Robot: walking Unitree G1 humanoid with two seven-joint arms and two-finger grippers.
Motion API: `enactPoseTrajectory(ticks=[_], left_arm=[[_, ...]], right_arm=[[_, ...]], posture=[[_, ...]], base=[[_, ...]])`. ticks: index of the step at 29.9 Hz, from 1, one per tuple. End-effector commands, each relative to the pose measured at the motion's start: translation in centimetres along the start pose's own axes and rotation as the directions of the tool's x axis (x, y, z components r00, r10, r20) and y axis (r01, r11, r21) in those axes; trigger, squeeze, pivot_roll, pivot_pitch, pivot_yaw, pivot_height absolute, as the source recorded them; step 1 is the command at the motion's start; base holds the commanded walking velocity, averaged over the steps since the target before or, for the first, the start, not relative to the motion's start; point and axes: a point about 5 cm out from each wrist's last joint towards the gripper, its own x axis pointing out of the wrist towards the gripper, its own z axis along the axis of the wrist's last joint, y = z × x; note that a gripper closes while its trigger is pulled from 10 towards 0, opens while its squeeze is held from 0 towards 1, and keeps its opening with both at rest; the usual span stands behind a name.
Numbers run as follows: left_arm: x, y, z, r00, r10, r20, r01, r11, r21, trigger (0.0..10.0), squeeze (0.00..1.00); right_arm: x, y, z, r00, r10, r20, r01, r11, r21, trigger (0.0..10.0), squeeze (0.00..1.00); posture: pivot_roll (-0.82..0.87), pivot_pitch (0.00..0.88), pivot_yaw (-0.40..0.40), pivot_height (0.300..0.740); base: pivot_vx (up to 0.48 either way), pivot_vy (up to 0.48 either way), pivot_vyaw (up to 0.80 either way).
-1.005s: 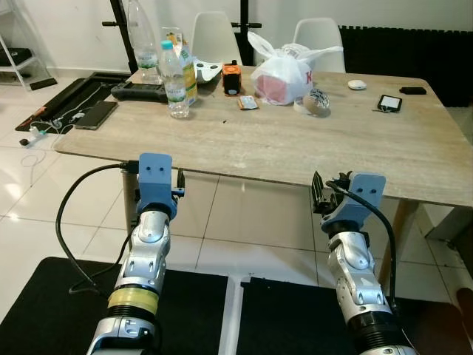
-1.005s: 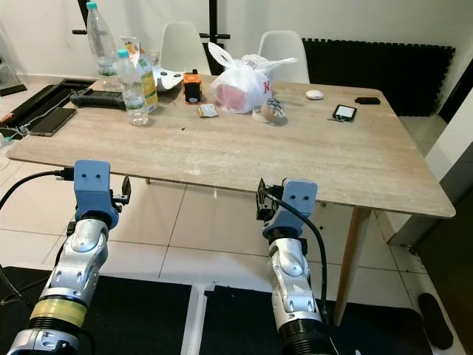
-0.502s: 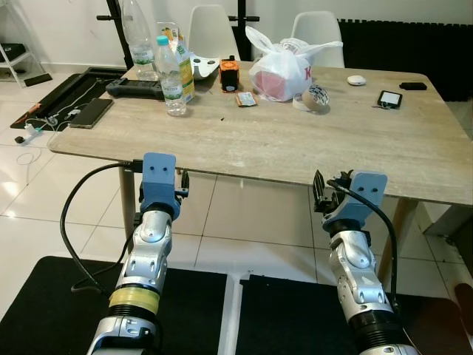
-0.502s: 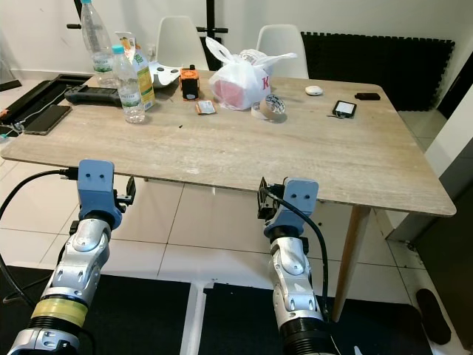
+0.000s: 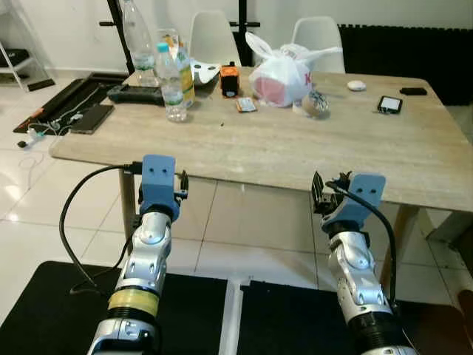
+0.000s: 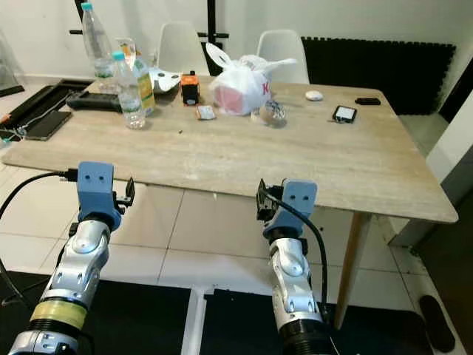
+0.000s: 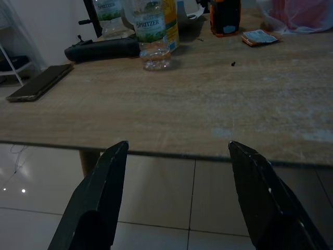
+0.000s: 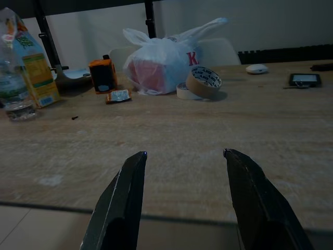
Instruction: Restocking fridge
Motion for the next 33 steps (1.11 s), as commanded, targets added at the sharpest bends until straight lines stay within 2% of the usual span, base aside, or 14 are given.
enactPoseTrajectory(ticks=[1, 24, 33], left_arm=[[-0.08, 0.29, 0.03, 1.0, 0.008, 0.006, -0.008, 1.0, 0.018, 10.0, 0.0], [-0.14, 0.24, -0.01, 1.0, 0.008, 0.004, -0.008, 1.0, 0.019, 10.0, 0.0], [-0.11, 0.18, -0.01, 1.0, 0.008, 0.003, -0.008, 1.0, 0.018, 10.0, 0.0]], right_arm=[[0.02, 0.09, -0.14, 1.0, 0.001, -0.005, -0.001, 1.0, -0.009, 10.0, 0.0], [-0.01, 0.11, -0.12, 1.0, -0.003, -0.001, 0.003, 1.0, -0.022, 10.0, 0.0], [0.01, 0.05, -0.16, 1.0, -0.008, -0.006, 0.008, 1.0, -0.025, 10.0, 0.0]], posture=[[0.04, 0.0, -0.003, 0.74], [0.04, 0.0, -0.001, 0.74], [0.04, 0.0, -0.002, 0.74]], base=[[0.461, 0.0, 0.0], [0.44, 0.0, 0.0], [0.415, 0.0, 0.25]])
